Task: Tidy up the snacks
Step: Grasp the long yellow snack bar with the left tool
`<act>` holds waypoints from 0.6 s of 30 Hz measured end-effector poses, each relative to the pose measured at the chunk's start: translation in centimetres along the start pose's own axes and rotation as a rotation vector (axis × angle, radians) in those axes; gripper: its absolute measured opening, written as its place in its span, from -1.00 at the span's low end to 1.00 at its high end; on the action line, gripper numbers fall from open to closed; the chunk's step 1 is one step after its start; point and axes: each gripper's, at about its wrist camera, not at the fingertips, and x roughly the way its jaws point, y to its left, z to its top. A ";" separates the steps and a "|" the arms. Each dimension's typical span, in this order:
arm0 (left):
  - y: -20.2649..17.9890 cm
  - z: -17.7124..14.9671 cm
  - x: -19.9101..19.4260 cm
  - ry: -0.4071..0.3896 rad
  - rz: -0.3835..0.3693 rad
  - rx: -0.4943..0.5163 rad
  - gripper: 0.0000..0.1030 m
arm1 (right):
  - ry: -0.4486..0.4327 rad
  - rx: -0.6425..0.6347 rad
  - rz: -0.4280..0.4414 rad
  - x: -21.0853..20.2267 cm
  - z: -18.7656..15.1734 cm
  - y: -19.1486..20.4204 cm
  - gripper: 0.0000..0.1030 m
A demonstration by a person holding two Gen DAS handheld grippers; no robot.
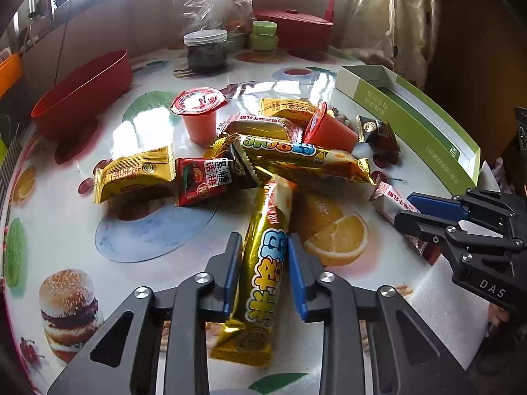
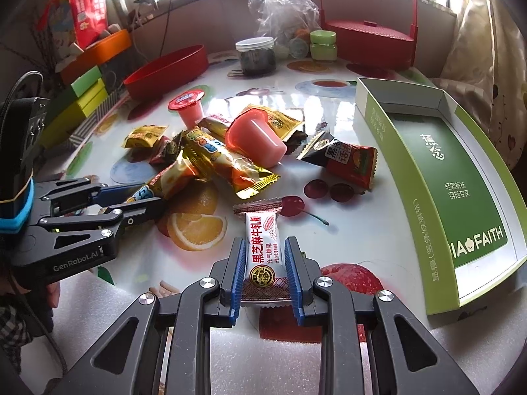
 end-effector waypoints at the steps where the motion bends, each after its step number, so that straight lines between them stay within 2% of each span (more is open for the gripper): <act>1: 0.0 0.0 0.0 -0.002 -0.002 -0.003 -0.49 | -0.001 -0.001 0.000 0.0 0.0 0.0 -0.55; 12: 0.5 -0.4 -1.3 -0.048 -0.031 -0.099 -0.54 | -0.031 -0.003 0.018 -1.0 0.1 0.2 -0.66; 18: 0.5 -0.5 -1.2 -0.046 -0.030 -0.124 -0.54 | -0.031 0.003 0.023 -1.0 0.0 0.1 -0.66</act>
